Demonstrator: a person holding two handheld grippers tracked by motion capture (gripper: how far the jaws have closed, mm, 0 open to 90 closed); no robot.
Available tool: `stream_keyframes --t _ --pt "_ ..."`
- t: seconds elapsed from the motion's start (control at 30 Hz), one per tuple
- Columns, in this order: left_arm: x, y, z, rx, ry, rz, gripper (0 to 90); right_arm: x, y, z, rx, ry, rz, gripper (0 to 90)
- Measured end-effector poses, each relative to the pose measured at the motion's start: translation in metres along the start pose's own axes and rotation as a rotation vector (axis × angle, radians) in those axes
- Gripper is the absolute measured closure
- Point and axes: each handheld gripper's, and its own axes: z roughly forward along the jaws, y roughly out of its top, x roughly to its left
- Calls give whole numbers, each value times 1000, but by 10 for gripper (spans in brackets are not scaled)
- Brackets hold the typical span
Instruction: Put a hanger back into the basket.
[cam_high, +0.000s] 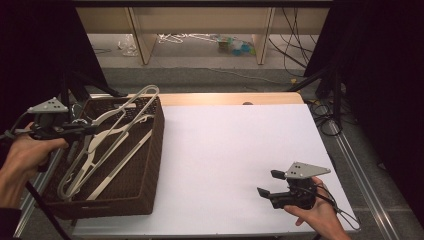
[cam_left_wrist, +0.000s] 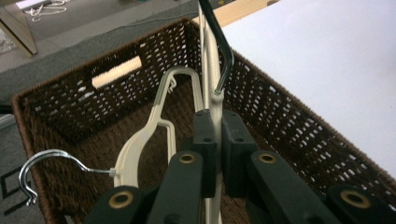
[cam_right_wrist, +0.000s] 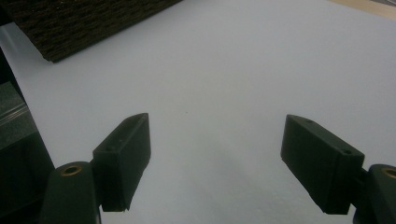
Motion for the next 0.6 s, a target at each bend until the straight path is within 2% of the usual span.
stream_keyframes --t 0.03,0.07,0.17,0.3,0.33,0.47,0.53,0.57,0.6 --pt "2 -2 2 4 2 13 856 0 0 0 0 0 0 250" --pt "2 -5 3 12 3 -1 857 0 0 0 0 0 0 250" --pt "8 -11 5 51 6 36 856 0 -1 1 3 -1 -1 250" --pt "10 -16 8 62 -1 27 856 0 -1 1 7 4 0 251" --pt "10 -17 9 72 -2 38 856 0 -1 1 5 1 1 251" --pt "8 -20 19 114 -9 21 855 0 -1 1 12 5 0 251" --pt "6 -23 26 117 -11 -10 855 0 -1 2 17 10 3 251" --pt "7 -23 28 120 -18 -6 856 0 -1 2 16 6 3 251" --pt "6 -24 31 122 -18 -20 855 -1 -2 2 16 4 -2 251"
